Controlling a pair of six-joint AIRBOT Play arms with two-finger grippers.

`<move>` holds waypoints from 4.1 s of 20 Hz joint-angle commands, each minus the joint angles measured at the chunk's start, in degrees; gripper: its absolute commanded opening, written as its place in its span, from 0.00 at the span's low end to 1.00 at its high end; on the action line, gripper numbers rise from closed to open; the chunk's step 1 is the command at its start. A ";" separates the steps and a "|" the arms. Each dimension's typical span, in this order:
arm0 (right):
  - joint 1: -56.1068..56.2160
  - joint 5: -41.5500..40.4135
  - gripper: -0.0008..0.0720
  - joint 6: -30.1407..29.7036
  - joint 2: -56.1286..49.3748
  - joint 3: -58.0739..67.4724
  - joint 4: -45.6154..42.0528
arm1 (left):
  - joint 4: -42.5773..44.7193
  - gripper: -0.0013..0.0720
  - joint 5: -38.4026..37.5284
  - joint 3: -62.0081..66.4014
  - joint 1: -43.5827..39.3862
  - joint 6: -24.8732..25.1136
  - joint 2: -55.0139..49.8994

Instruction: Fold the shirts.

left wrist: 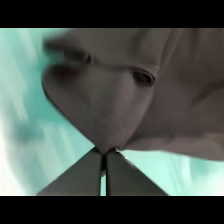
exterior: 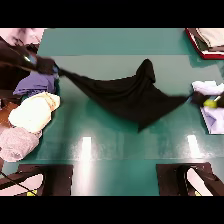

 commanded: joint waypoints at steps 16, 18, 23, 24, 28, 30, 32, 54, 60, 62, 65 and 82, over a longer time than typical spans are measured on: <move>-18.88 0.15 0.04 0.98 1.55 57.20 1.60 | 8.44 0.05 13.55 22.97 0.04 -6.08 28.83; -17.62 7.15 0.04 2.23 -2.19 55.08 1.62 | 9.88 0.05 8.13 14.62 0.04 -6.64 27.41; -4.24 23.56 0.04 6.47 -18.67 55.21 -4.68 | 9.92 0.05 4.66 -10.12 0.04 -6.60 18.73; -0.37 25.86 0.04 7.19 -22.18 55.19 -9.81 | 9.94 0.05 5.49 -13.51 0.04 -6.40 16.37; 12.28 25.94 0.04 7.17 -35.91 55.19 -25.68 | 12.81 0.05 10.91 -19.06 0.04 -5.51 4.87; 15.45 19.67 0.04 7.23 -41.42 55.19 -30.05 | 13.60 0.05 16.70 -19.04 0.04 -4.72 -0.57; 16.76 12.96 0.04 7.58 -46.01 55.21 -33.00 | 13.44 0.05 24.04 -19.04 0.04 -2.73 -4.37; 15.93 9.25 0.05 9.22 -57.09 46.49 -37.38 | 13.55 0.05 23.82 -21.73 0.04 4.48 -14.53; 16.06 12.48 0.48 9.42 -56.89 45.57 -36.87 | 10.80 0.78 21.86 -21.70 0.04 0.79 -15.67; 16.02 15.78 0.48 9.05 -55.91 45.57 -36.87 | 14.01 0.78 16.65 -20.65 0.04 -0.17 -15.63; 13.90 21.18 0.48 6.21 -51.95 45.53 -31.23 | 15.19 0.76 5.01 -18.97 1.88 -0.59 -14.84; 7.17 16.83 0.47 -0.72 -25.29 19.17 -15.96 | -3.56 0.76 16.70 -60.37 3.82 0.50 5.62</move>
